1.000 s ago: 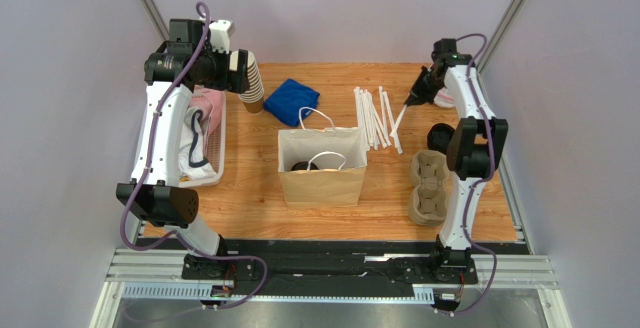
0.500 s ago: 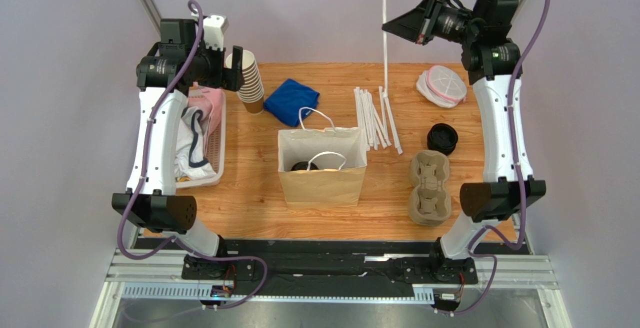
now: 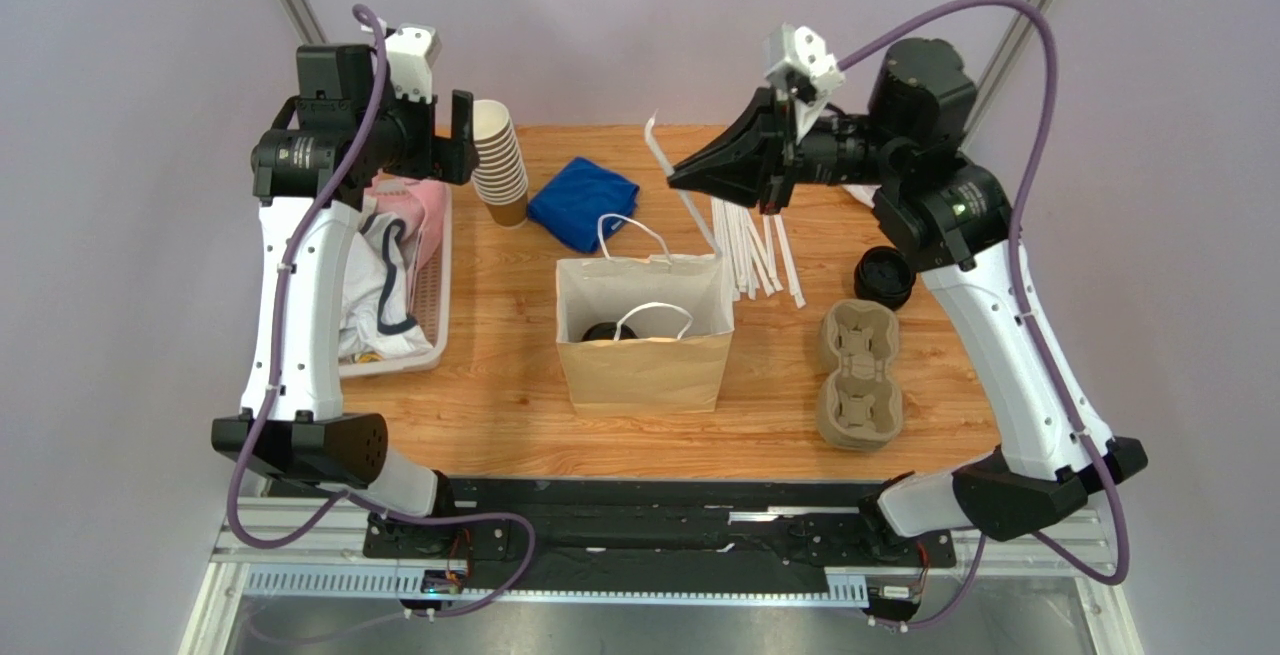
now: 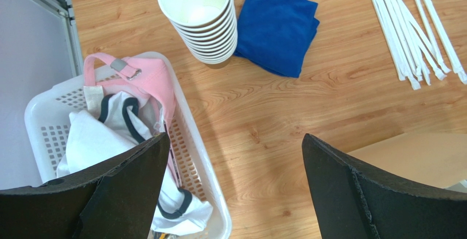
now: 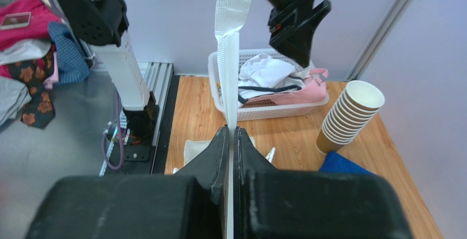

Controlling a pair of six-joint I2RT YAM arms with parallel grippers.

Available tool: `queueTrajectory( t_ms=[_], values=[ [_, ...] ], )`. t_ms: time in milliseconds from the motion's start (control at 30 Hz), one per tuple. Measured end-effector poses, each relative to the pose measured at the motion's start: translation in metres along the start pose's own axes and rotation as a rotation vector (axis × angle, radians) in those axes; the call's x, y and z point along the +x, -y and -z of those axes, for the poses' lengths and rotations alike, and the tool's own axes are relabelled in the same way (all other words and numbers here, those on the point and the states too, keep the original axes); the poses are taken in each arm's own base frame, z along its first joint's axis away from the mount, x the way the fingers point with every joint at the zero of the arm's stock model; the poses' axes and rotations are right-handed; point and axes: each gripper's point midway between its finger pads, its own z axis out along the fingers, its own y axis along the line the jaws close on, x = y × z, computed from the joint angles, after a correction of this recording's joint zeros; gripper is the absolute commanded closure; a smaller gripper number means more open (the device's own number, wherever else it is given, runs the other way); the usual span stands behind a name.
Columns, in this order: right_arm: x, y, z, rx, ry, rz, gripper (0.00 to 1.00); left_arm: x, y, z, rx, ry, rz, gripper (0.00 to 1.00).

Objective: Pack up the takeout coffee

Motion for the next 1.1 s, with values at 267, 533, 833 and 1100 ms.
queueTrajectory(
  t_ms=[267, 533, 833, 1100],
  values=[
    [0.059, -0.007, -0.033, -0.076, -0.08, -0.017, 1.0, 0.008, 0.01, 0.013, 0.031, 0.011, 0.016, 0.01],
    [0.114, -0.006, -0.045, -0.088, -0.167, -0.035, 1.0, 0.015, 0.015, 0.016, 0.052, 0.011, 0.027, 0.01],
    [0.189, -0.012, -0.042, -0.081, -0.308, -0.115, 1.0, 0.028, 0.02, 0.007, 0.08, -0.011, 0.045, 0.01],
    [0.221, -0.025, -0.037, -0.091, -0.402, -0.136, 0.69, 0.038, 0.024, 0.002, 0.102, -0.039, 0.055, 0.01]
  ],
)
